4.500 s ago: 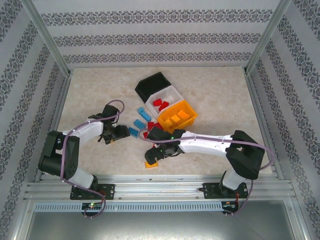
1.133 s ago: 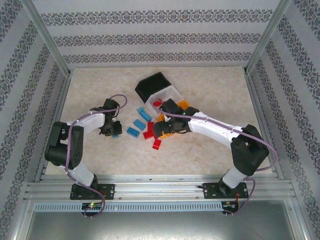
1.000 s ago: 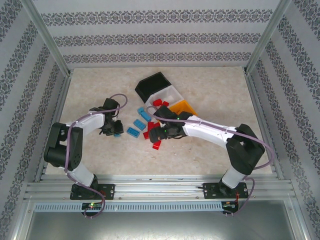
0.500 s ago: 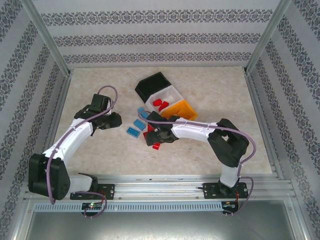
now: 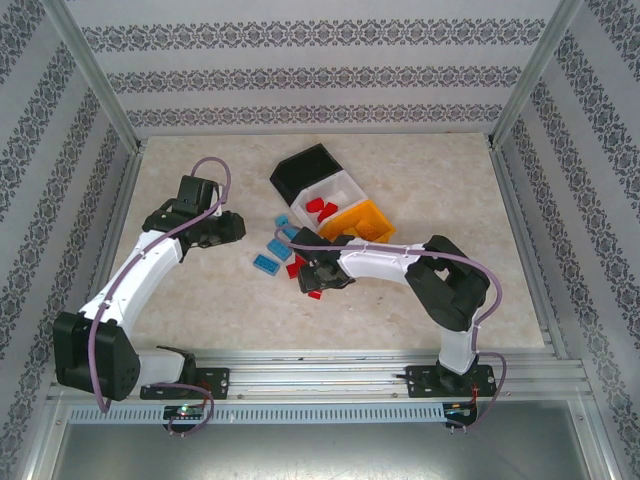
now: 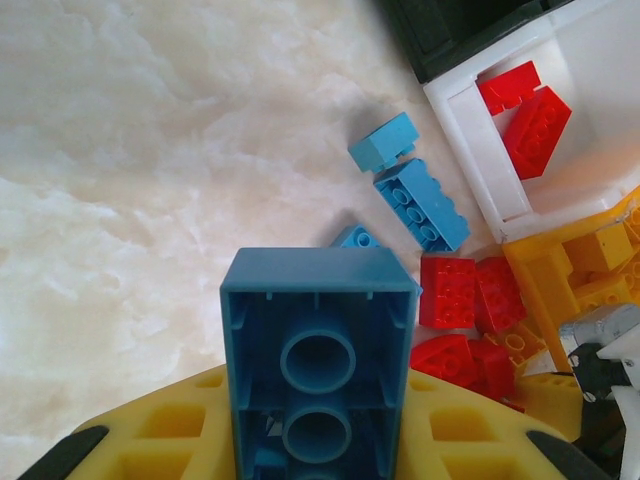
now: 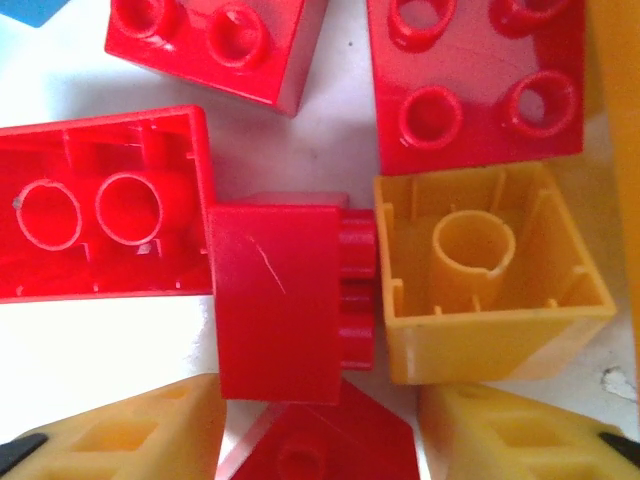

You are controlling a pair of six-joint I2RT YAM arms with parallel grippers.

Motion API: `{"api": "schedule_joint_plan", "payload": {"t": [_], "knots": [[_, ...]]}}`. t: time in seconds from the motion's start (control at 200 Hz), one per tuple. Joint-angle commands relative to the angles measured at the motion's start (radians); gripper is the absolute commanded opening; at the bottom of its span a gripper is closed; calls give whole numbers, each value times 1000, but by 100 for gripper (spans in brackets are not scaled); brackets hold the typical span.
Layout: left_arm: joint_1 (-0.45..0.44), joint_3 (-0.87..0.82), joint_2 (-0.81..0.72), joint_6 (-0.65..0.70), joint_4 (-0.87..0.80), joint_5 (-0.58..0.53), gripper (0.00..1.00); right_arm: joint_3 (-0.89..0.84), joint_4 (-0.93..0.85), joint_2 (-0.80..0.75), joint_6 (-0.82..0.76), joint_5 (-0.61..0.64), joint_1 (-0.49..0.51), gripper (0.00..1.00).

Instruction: Sort the legos into containers by color

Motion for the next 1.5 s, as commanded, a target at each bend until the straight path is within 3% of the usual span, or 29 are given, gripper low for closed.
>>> {"api": "schedule_joint_plan", "payload": {"t": [0.0, 0.375, 0.729, 0.839, 0.974, 1.239, 1.499], "knots": [[-2, 29, 11, -17, -19, 18, 21, -48, 19, -8, 11, -37, 5, 49], [-3, 143, 107, -19, -6, 41, 21, -201, 58, -245, 37, -41, 13, 47], [-24, 377, 399, -111, 121, 169, 21, -269, 6, -442, 20, -31, -19, 48], [-47, 498, 504, -119, 124, 178, 21, -283, -5, -469, 20, -55, -39, 56], [-58, 641, 645, -132, 117, 193, 22, -304, -1, -477, 29, -72, -39, 62], [-90, 935, 884, -111, 30, 159, 25, -285, 15, -367, 45, -90, 3, 82], [-101, 1218, 1086, -69, -100, 101, 28, -176, -29, -208, 44, -43, 53, 83]]}}
